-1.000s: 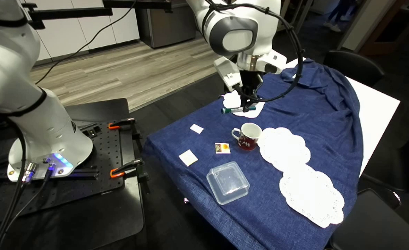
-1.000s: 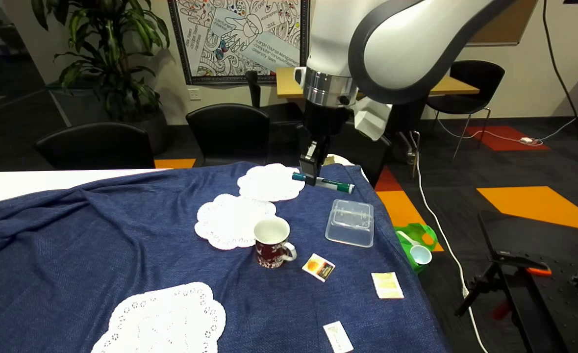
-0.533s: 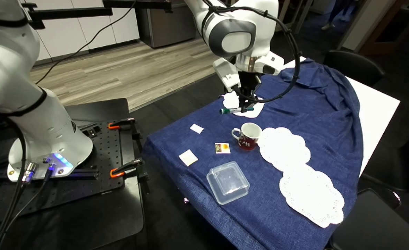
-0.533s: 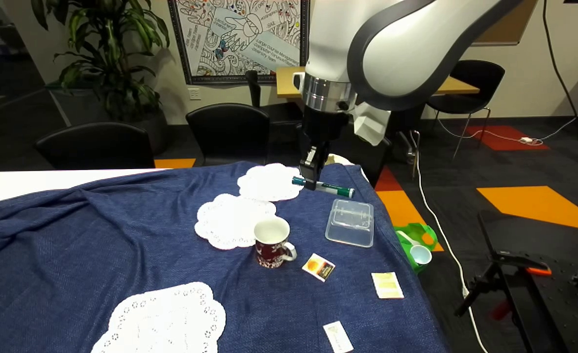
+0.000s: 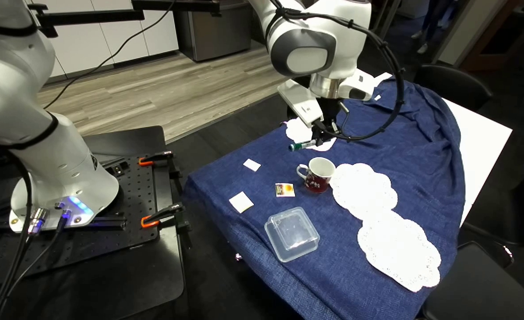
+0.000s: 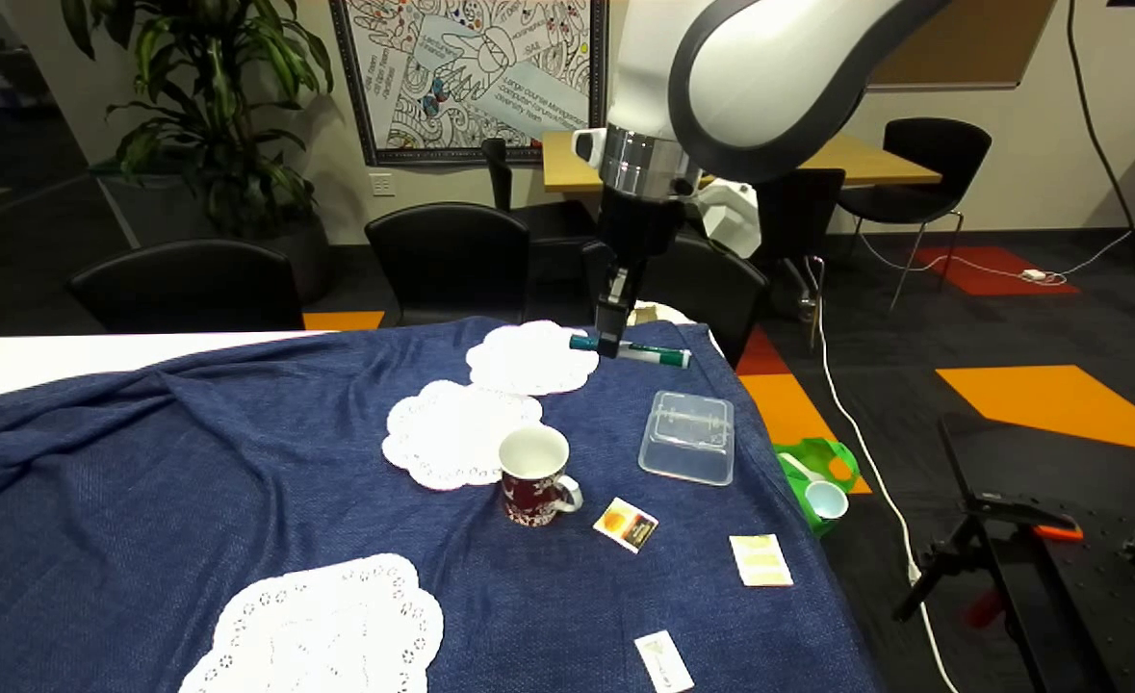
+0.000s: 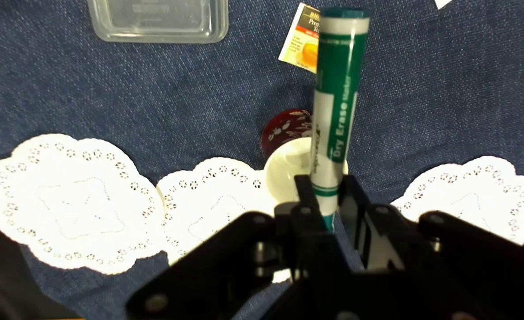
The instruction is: Put the marker in the cup
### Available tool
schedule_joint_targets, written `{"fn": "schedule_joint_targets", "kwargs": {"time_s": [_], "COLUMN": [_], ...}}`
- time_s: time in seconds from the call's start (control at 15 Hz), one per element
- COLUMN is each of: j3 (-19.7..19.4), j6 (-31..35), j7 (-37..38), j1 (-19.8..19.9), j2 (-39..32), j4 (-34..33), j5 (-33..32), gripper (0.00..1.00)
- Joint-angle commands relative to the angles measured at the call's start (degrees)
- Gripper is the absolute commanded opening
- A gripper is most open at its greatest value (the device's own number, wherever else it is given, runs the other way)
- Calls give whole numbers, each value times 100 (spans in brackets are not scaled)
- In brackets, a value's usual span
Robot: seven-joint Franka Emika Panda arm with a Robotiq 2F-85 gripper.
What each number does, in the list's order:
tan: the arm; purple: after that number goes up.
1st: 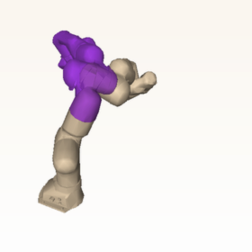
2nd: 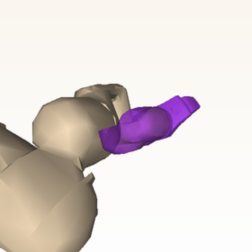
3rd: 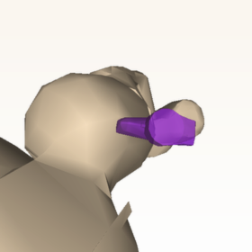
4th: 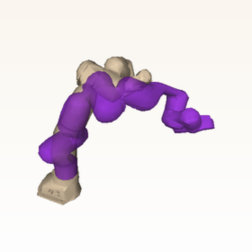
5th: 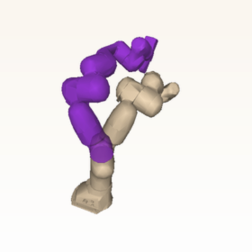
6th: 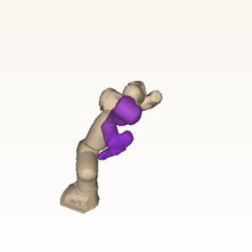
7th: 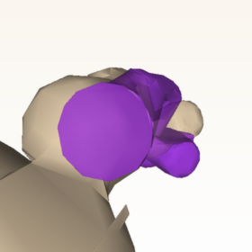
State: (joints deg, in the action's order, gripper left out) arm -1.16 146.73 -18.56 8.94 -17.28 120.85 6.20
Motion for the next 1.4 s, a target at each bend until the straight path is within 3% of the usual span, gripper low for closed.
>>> {"fn": "schedule_joint_targets", "kwargs": {"time_s": [0.0,0.33,0.8,1.0,1.27,1.33], "j3": [390,834,1226,1350,1062,868], "j6": [-95,-108,228,357,-50,98], "j7": [-1279,-3104,-5252,-6332,-7290,-7049], "j1": [457,847,1029,1112,990,727], "j2": [-75,-276,-677,-776,-801,-740], "j4": [-254,-517,-800,-875,-948,-834], "j5": [749,1914,3436,4412,5468,5311], "gripper": [5,5,5,5,5,19]}}
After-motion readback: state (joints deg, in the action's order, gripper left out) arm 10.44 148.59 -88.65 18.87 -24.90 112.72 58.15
